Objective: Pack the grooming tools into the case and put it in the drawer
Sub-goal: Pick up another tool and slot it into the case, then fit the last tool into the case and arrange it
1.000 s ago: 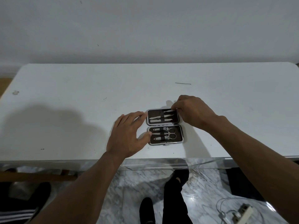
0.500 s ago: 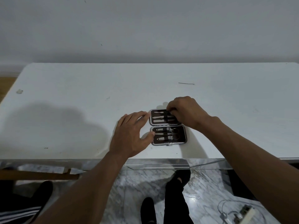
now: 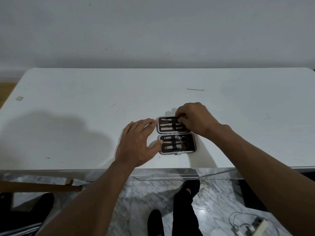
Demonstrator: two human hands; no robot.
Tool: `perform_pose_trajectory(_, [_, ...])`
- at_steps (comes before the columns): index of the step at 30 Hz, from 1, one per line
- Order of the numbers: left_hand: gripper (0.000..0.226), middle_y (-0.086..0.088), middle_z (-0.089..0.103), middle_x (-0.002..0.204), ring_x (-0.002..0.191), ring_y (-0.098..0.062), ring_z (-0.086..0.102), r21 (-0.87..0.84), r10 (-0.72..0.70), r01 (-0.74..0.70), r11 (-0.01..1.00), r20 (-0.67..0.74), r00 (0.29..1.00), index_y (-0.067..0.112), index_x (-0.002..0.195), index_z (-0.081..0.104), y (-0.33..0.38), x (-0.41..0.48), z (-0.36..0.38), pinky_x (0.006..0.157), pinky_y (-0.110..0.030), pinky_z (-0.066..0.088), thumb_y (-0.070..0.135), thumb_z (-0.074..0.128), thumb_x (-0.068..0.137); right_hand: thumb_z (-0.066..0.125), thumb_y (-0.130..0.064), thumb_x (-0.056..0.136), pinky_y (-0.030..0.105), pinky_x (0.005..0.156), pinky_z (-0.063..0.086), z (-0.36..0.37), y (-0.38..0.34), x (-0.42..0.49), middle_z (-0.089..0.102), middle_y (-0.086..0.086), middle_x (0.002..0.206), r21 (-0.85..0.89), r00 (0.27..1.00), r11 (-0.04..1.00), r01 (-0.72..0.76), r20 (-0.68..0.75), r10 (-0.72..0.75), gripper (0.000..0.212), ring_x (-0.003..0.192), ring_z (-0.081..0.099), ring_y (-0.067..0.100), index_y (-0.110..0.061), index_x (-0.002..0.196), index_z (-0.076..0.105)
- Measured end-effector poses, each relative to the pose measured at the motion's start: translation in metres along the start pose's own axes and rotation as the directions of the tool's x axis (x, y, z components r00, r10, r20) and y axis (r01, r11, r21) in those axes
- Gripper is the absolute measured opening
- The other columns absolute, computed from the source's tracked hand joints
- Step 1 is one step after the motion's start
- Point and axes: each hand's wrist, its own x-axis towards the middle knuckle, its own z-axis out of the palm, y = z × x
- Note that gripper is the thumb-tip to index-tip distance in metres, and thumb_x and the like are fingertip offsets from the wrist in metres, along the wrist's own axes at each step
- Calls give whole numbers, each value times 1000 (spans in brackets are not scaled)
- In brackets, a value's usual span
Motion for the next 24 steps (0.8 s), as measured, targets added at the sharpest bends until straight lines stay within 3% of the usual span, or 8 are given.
perform_pose_trajectory(7, [63,12,49,138,130,-10,42,-4,7,-6,1000,17,1000,26,141,46,0,0,0,116,-39,24,55,47,85,53,-17,93,34,85,45,-9,12,3,68,10,109,-26,989,995,-98,-112,94,22,100,61,29,-12,109,68])
perform_pose_trajectory(10, [63,9,48,140,133,-12,40,-8,14,-14,1000,24,1000,25,142,45,-1,0,1,116,-41,24,54,47,86,52,-18,94,37,96,42,-9,21,9,58,14,129,-30,975,978,-204,-97,201,34,118,53,34,-11,127,58])
perform_pose_trajectory(14, [62,5,43,147,140,-14,34,-3,-11,11,1000,35,999,28,144,41,-1,-1,1,117,-40,23,55,45,88,51,-19,94,44,104,41,-7,31,15,44,19,142,-98,963,958,-268,-37,266,44,127,43,39,-7,136,45])
perform_pose_trajectory(19, [63,6,43,148,140,-12,33,-16,-28,28,999,52,998,31,145,40,0,-1,-1,118,-38,22,56,44,88,47,-15,95,49,104,40,-10,41,24,26,17,152,-127,953,945,-301,0,303,51,129,37,42,-9,143,31])
perform_pose_trajectory(24, [62,8,42,148,140,-11,33,-12,-32,33,999,53,998,32,145,39,-1,-1,-1,117,-35,21,56,45,88,47,-12,94,47,102,41,-24,46,42,32,14,148,-198,950,934,-298,38,311,50,124,40,42,-10,142,33])
